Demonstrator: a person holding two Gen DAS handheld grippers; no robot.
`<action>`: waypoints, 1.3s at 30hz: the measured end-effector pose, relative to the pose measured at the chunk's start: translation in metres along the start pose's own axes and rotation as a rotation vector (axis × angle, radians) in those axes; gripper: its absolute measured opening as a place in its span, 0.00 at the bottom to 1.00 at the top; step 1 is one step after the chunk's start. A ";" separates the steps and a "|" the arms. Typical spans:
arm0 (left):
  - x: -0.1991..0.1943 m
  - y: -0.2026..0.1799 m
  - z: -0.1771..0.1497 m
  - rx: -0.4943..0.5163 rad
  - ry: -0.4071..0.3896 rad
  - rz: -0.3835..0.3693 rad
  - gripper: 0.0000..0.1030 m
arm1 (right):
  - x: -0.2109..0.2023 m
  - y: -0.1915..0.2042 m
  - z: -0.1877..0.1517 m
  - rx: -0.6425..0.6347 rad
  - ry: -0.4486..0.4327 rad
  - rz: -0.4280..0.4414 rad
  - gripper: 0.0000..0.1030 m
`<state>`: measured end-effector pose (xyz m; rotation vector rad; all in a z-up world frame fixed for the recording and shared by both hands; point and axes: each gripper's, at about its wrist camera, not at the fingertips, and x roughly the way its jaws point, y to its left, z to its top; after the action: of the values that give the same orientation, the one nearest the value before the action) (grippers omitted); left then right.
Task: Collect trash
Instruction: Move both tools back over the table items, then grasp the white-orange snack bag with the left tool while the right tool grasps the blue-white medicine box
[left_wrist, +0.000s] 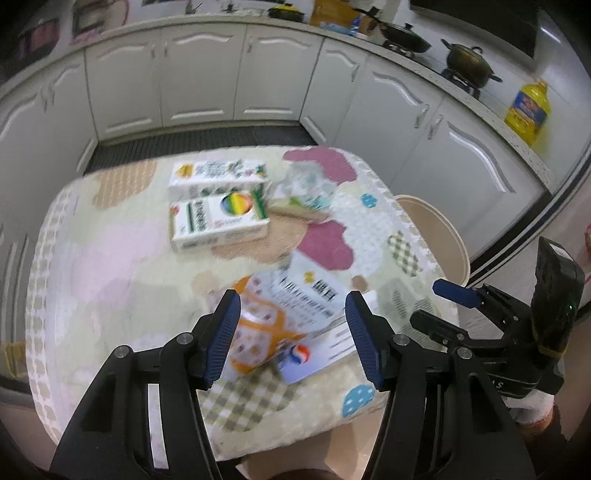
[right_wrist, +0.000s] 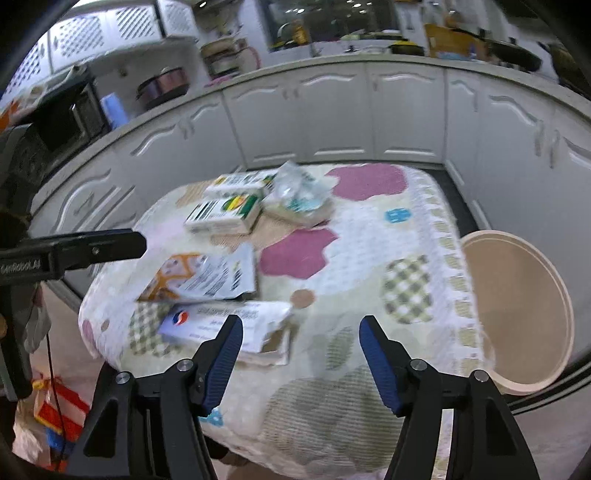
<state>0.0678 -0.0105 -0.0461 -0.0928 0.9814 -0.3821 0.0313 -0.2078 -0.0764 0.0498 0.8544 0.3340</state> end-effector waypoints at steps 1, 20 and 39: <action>0.000 0.005 -0.003 -0.009 0.005 0.001 0.56 | 0.002 0.002 -0.002 -0.012 0.009 0.001 0.62; 0.048 0.061 0.014 -0.099 0.027 0.102 0.56 | 0.058 0.007 0.001 -0.100 0.150 -0.083 0.59; 0.035 0.095 -0.001 -0.182 0.032 0.040 0.56 | 0.062 0.007 0.039 0.004 0.050 -0.023 0.60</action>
<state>0.1103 0.0658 -0.0980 -0.2326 1.0469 -0.2579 0.0962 -0.1781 -0.0949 0.0353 0.9040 0.3132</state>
